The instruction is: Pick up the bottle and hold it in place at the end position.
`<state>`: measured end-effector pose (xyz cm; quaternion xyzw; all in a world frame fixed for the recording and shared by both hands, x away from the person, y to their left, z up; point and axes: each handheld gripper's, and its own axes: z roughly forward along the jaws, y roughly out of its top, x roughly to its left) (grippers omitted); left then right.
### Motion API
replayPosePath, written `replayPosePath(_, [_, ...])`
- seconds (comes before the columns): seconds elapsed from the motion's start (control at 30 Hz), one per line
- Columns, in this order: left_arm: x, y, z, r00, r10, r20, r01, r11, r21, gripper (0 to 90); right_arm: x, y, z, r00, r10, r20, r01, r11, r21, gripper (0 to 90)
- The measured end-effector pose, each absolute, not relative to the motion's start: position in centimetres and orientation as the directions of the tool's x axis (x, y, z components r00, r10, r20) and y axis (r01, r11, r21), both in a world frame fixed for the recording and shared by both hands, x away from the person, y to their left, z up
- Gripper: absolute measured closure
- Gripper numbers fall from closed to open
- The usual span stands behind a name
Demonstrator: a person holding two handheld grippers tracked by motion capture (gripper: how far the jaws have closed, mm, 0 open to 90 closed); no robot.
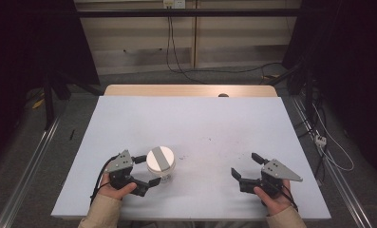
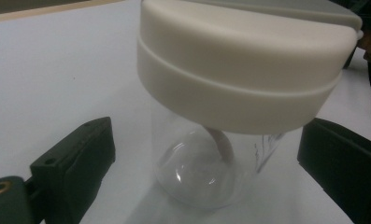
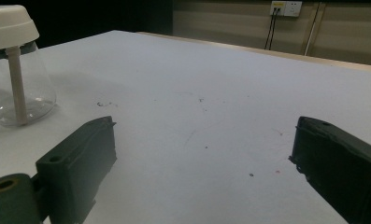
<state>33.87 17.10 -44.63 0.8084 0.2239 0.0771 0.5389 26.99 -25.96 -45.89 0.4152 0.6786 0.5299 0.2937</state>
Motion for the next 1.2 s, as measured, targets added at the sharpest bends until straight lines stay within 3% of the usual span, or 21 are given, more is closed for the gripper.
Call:
replayPosePath(0.53, [34.5,14.8,-45.0,0.880,0.462,-0.107,0.288,-0.342,0.895,5.4,27.0,-26.0,-45.9,-0.483,0.875,0.037,0.252,0.098,0.963,6.4])
replayPosePath(0.97, [34.5,13.7,-45.0,0.881,0.464,-0.097,0.270,-0.322,0.908,16.3,27.0,-26.0,-45.9,-0.483,0.875,0.035,0.249,0.099,0.964,6.5])
replayPosePath(1.2, [34.4,13.4,-44.9,0.875,0.479,-0.075,0.254,-0.321,0.913,17.9,27.0,-26.0,-45.8,-0.484,0.874,0.033,0.247,0.100,0.964,6.6])
